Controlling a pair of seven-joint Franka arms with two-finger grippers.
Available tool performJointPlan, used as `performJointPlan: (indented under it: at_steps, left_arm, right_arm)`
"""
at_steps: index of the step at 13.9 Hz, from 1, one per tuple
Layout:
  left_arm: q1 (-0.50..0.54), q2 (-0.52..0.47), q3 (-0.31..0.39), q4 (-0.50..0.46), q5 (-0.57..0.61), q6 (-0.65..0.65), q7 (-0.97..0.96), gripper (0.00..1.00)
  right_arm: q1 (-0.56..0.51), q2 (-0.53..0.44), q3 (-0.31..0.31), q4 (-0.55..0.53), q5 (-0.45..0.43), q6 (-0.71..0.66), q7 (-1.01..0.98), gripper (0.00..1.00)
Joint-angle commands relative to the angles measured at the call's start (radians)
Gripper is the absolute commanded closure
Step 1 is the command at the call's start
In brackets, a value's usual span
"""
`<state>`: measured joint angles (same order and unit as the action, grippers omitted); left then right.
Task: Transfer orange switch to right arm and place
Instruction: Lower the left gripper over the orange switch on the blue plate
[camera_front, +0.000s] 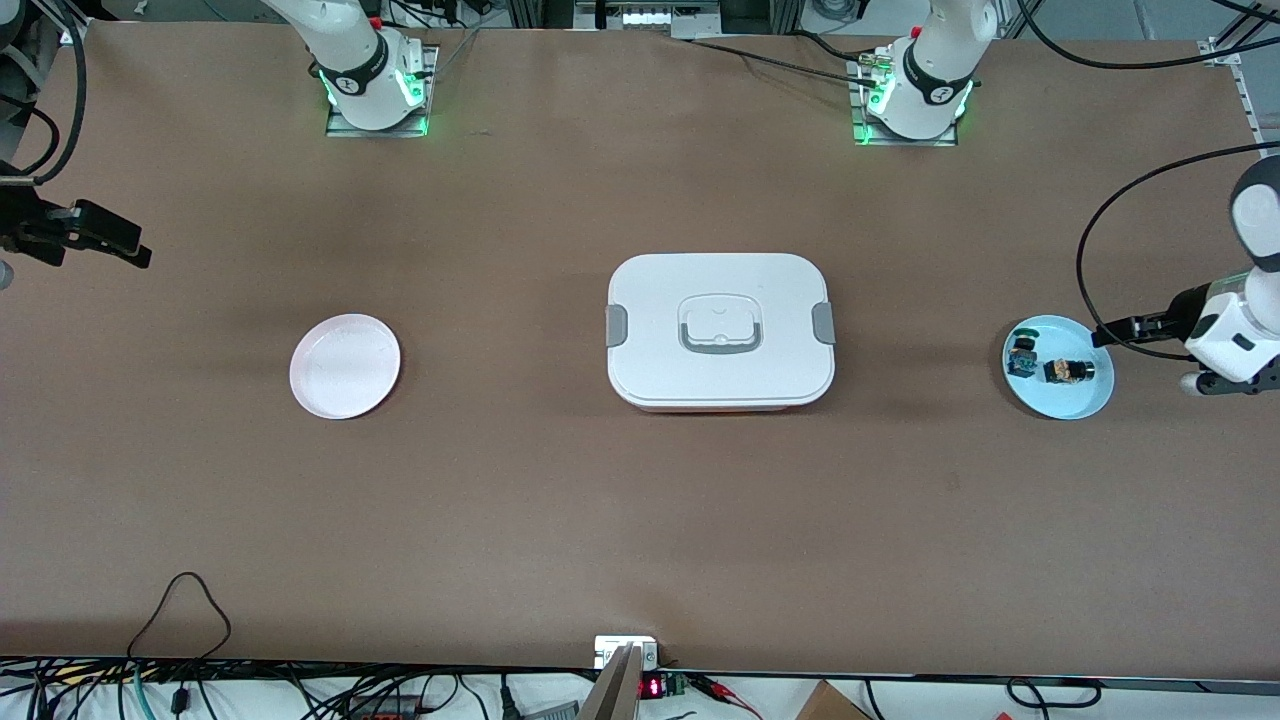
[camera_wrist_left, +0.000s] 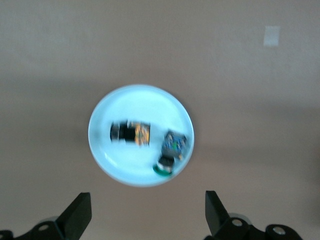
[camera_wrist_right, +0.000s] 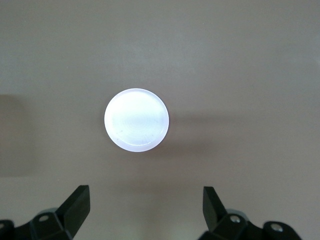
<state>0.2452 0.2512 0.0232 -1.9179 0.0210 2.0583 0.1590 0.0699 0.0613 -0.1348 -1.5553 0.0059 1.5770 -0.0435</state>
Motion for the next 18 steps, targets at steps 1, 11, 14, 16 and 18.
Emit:
performJointPlan:
  at_steps: [1, 11, 14, 16, 18]
  left_arm:
    - [0.023, -0.024, -0.008, -0.160, 0.013, 0.231, 0.079, 0.00]
    - [0.088, 0.146, -0.012, -0.286, 0.011, 0.667, 0.195, 0.00]
    - [0.098, 0.163, -0.014, -0.286, 0.011, 0.672, 0.194, 0.00]
    - [0.098, 0.180, -0.014, -0.283, 0.011, 0.674, 0.195, 0.00]
    - [0.098, 0.181, -0.014, -0.282, 0.011, 0.674, 0.194, 0.00]
  right_arm:
    - [-0.001, 0.002, 0.000, 0.015, 0.009, -0.020, 0.005, 0.00]
    - [0.001, 0.008, 0.000, 0.015, 0.011, -0.003, 0.010, 0.00]
    - [0.001, 0.008, 0.000, 0.015, 0.011, -0.008, 0.007, 0.00]
    - [0.001, 0.008, 0.000, 0.014, 0.011, -0.002, 0.008, 0.00]
    - [0.001, 0.008, 0.000, 0.008, 0.011, 0.003, 0.008, 0.00]
